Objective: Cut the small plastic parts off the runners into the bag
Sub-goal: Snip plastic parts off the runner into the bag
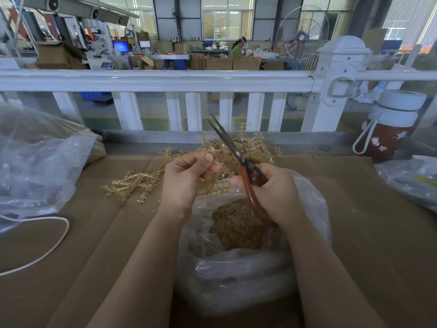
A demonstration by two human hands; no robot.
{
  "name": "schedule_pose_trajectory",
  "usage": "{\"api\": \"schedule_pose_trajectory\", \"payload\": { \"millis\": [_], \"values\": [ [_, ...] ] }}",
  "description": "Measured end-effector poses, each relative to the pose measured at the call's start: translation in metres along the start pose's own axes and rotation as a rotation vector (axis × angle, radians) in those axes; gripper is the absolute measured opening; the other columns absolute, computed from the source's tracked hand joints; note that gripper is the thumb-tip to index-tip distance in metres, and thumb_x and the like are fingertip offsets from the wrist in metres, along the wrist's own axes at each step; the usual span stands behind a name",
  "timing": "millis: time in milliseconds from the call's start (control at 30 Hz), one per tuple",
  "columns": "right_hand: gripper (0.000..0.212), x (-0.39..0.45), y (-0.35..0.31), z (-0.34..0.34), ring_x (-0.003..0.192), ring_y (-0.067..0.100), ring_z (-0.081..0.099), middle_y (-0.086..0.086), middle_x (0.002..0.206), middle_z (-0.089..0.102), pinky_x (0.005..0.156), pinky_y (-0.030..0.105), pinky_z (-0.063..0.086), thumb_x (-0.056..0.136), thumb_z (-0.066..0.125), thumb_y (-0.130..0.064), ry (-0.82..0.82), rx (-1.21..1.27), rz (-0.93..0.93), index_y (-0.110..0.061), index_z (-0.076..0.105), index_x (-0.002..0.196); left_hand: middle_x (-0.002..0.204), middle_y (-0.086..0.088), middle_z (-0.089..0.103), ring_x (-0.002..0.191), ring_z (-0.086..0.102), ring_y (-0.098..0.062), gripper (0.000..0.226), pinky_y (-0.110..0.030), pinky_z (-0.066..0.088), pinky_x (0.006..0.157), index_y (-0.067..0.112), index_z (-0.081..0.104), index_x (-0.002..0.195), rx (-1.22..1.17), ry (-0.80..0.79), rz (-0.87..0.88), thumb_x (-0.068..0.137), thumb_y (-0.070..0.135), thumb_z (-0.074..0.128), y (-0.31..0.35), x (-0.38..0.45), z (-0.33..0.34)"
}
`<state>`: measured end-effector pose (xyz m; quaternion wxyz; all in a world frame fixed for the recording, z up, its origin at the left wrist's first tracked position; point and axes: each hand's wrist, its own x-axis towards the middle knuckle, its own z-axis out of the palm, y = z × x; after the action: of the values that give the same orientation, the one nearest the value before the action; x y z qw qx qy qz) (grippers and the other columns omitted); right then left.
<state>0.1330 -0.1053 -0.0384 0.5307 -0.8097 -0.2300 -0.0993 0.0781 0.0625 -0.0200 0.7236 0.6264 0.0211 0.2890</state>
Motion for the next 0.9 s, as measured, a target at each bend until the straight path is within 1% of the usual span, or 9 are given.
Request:
{"api": "schedule_pose_trajectory", "payload": {
  "millis": [100,167,267,500,600,667,767,833,900],
  "values": [
    [0.021,0.002,-0.002,-0.001,0.071,-0.001,0.069,-0.020,0.075,0.072,0.055,0.013,0.051,0.070,0.082,-0.057,-0.030,0.129,0.025,-0.041,0.074,0.080,0.073,-0.006,0.072,0.062,0.055,-0.011,0.023,-0.018,0.049,0.058,0.005,0.071,0.071,0.008,-0.013,-0.021,0.093,0.008,0.064,0.001,0.000,0.001],
    [0.012,0.004,-0.002,-0.001,0.074,-0.002,0.069,-0.020,0.078,0.073,0.058,0.009,0.050,0.077,0.085,-0.040,-0.041,0.159,0.038,-0.036,0.075,0.079,0.073,-0.008,0.071,0.059,0.056,-0.008,0.024,-0.017,0.049,0.058,0.004,0.072,0.069,0.028,-0.031,-0.013,0.092,0.008,0.065,0.002,-0.001,0.003],
    [0.012,0.004,-0.004,0.000,0.073,-0.001,0.069,-0.018,0.077,0.074,0.059,0.010,0.050,0.079,0.086,-0.027,-0.072,0.184,0.046,-0.029,0.075,0.083,0.066,-0.005,0.067,0.062,0.062,0.000,0.023,-0.016,0.049,0.061,-0.002,0.070,0.072,0.046,-0.062,0.005,0.092,0.008,0.066,0.002,-0.002,0.004],
    [0.013,0.004,-0.008,0.000,0.066,0.001,0.068,-0.009,0.075,0.074,0.063,0.012,0.052,0.081,0.084,-0.018,-0.176,0.237,0.066,-0.027,0.074,0.081,0.067,-0.001,0.069,0.058,0.058,-0.003,0.019,-0.015,0.048,0.060,0.002,0.071,0.075,0.110,-0.116,0.021,0.092,0.009,0.067,0.001,-0.004,0.007],
    [0.012,0.003,-0.009,0.002,0.061,0.001,0.066,-0.009,0.071,0.073,0.060,0.012,0.051,0.082,0.083,-0.017,-0.177,0.238,0.110,-0.024,0.073,0.079,0.077,0.000,0.075,0.067,0.067,-0.004,0.010,-0.015,0.051,0.064,0.006,0.075,0.090,0.095,-0.131,0.009,0.086,0.015,0.072,0.002,-0.007,0.009],
    [0.014,0.003,-0.008,0.001,0.057,0.002,0.064,-0.010,0.065,0.070,0.059,0.013,0.052,0.084,0.081,-0.018,-0.137,0.306,0.143,-0.023,0.071,0.075,0.093,0.001,0.076,0.085,0.072,-0.009,0.037,-0.016,0.053,0.072,0.015,0.071,0.111,0.048,-0.086,-0.020,0.077,0.028,0.078,0.003,-0.007,0.008],
    [0.014,0.001,-0.005,-0.007,0.051,0.007,0.058,-0.008,0.060,0.062,0.052,0.017,0.047,0.087,0.078,-0.019,-0.101,0.530,0.211,-0.019,0.066,0.079,0.118,0.000,0.068,0.109,0.066,-0.012,0.073,-0.024,0.054,0.088,0.022,0.056,0.133,0.001,0.017,-0.064,0.068,0.038,0.086,0.004,-0.003,0.002],
    [0.016,0.001,-0.004,-0.012,0.046,0.009,0.046,-0.008,0.060,0.055,0.044,0.018,0.039,0.088,0.076,-0.020,-0.084,0.658,0.203,-0.016,0.063,0.080,0.129,-0.006,0.063,0.116,0.064,-0.019,0.087,-0.035,0.051,0.100,0.016,0.048,0.139,-0.079,0.033,-0.173,0.066,0.038,0.089,0.005,0.000,-0.002],
    [0.017,0.001,-0.003,-0.013,0.046,0.010,0.039,-0.004,0.062,0.052,0.042,0.019,0.034,0.089,0.075,-0.022,-0.078,0.712,0.173,-0.016,0.063,0.079,0.130,-0.012,0.064,0.115,0.066,-0.024,0.092,-0.042,0.049,0.102,0.006,0.043,0.141,-0.183,-0.043,-0.294,0.065,0.032,0.087,0.005,0.000,-0.003]
  ]
}}
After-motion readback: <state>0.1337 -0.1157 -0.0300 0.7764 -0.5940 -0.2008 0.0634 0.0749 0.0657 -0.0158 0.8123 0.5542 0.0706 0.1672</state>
